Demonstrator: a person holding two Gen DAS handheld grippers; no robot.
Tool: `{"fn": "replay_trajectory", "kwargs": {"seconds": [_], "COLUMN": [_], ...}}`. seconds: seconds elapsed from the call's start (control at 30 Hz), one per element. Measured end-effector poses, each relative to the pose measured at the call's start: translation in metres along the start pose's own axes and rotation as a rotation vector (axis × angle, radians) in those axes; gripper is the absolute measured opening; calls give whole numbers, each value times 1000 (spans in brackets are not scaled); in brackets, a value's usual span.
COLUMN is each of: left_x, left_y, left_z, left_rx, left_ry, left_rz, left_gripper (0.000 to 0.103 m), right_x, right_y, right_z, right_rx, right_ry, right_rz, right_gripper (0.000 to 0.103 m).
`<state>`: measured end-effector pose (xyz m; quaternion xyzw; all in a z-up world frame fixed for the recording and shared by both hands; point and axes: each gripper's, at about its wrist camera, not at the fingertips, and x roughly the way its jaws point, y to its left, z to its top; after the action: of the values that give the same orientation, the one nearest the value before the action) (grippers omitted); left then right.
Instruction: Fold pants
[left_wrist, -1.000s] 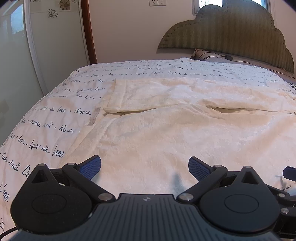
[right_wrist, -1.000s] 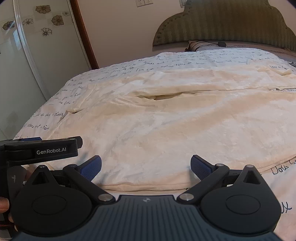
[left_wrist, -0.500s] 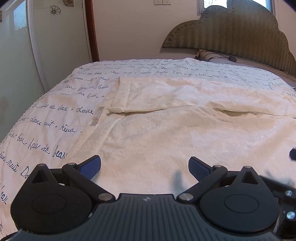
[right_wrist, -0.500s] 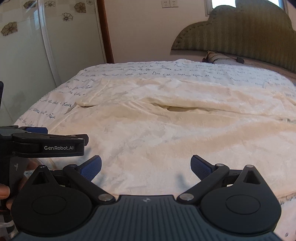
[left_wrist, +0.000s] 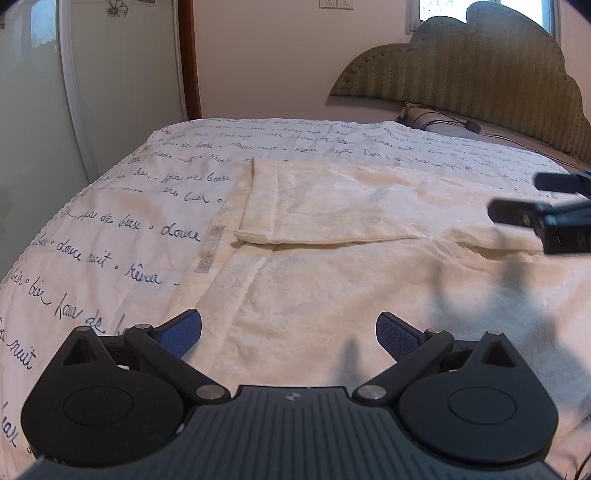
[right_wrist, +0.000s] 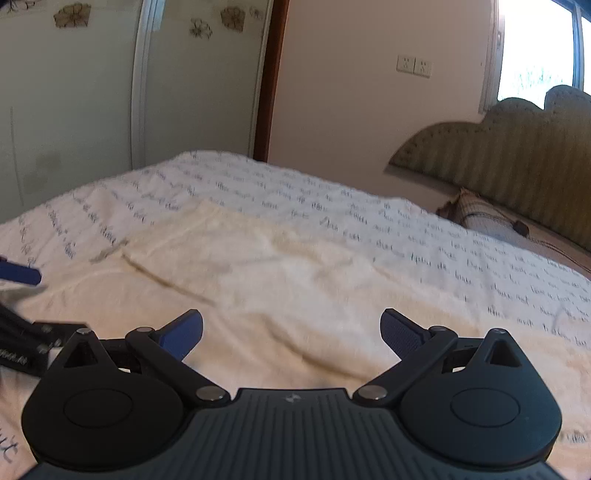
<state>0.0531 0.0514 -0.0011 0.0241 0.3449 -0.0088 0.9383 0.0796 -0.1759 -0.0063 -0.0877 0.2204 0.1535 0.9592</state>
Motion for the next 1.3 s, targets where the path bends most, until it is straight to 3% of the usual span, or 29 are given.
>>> {"fn": "replay_trajectory", "kwargs": {"seconds": [0.03,0.13,0.37,0.53,0.67,0.73,0.77,0.83,0.93,1.03,1.2,1.3], "left_x": [2,7,18,25,37,44,48,55,72,94,128,156], "left_y": [3,11,17,18,21,23,23,25,30,38,61,66], "left_z": [3,13,28,35,45,52,57,68,90,114,153,170], "left_rx": [-5,-29,-31,-6,-3,-2,-2,-11,-74,-173,-473,-610], "left_ry": [3,6,12,13,32,41,41,50,82,123,161,257], "left_rz": [6,8,13,15,9,3,2,-21,-98,-171,-340,-453], "left_gripper": [103,103,103,103,103,103,103,103,103,102,102,102], "right_x": [14,60,160,224,256,266,268,271,262,237,177,148], "right_y": [-10,-30,-56,-70,-75,-74,-74,-73,-66,-49,-12,5], "right_z": [6,26,54,62,63,63,63,64,66,62,43,28], "right_rx": [4,-4,-109,-109,-94,-119,-123,-118,-181,-312,-567,-688], "right_ry": [-16,77,138,234,289,311,314,324,298,206,42,-21], "right_rz": [45,155,150,170,208,261,285,347,349,287,171,119], "right_gripper": [103,103,103,102,91,67,61,36,14,10,8,7]}}
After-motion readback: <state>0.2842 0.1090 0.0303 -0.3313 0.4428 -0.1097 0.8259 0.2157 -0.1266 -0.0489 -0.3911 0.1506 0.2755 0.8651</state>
